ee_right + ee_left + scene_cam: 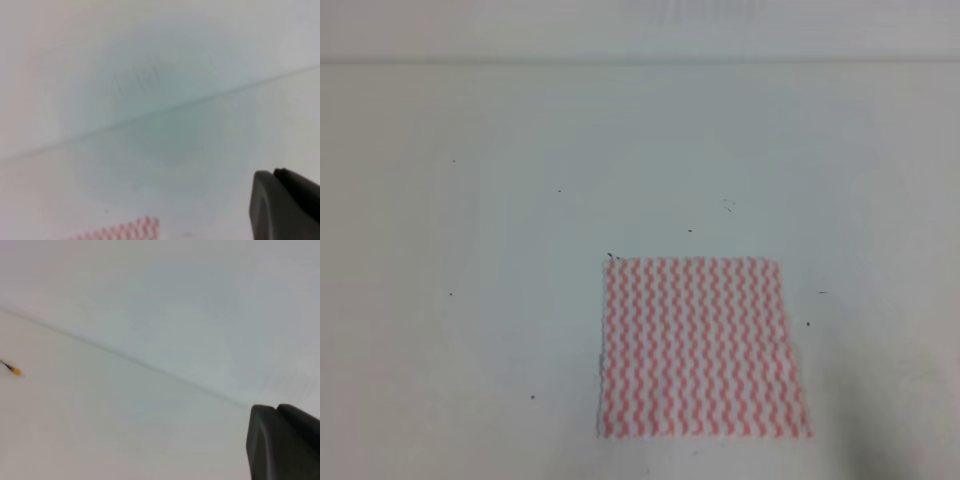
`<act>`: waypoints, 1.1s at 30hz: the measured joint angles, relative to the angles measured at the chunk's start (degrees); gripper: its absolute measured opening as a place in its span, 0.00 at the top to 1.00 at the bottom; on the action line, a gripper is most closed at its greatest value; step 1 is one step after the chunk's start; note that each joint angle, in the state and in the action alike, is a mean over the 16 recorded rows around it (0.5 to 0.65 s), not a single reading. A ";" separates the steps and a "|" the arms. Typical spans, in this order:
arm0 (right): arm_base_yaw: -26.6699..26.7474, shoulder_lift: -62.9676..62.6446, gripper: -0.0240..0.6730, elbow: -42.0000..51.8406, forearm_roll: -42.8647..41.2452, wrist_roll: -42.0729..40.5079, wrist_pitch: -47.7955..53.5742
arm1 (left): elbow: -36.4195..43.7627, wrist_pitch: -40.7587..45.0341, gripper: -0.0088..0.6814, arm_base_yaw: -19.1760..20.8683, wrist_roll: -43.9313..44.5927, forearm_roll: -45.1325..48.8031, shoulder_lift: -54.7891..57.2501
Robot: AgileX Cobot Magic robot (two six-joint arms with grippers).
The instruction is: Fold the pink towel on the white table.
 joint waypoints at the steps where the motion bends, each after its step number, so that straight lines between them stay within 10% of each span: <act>1: 0.00 0.00 0.99 0.00 2.72 0.00 -0.72 | 0.00 -0.31 1.00 0.00 -1.43 -0.51 0.00; 14: 0.01 0.31 0.99 -0.29 27.85 0.00 -3.60 | 0.01 -2.32 1.00 0.00 -12.72 -3.26 -0.08; 33: 0.00 10.33 0.99 -9.45 23.49 -0.02 6.12 | -14.45 16.32 1.00 0.00 -8.24 -6.26 12.69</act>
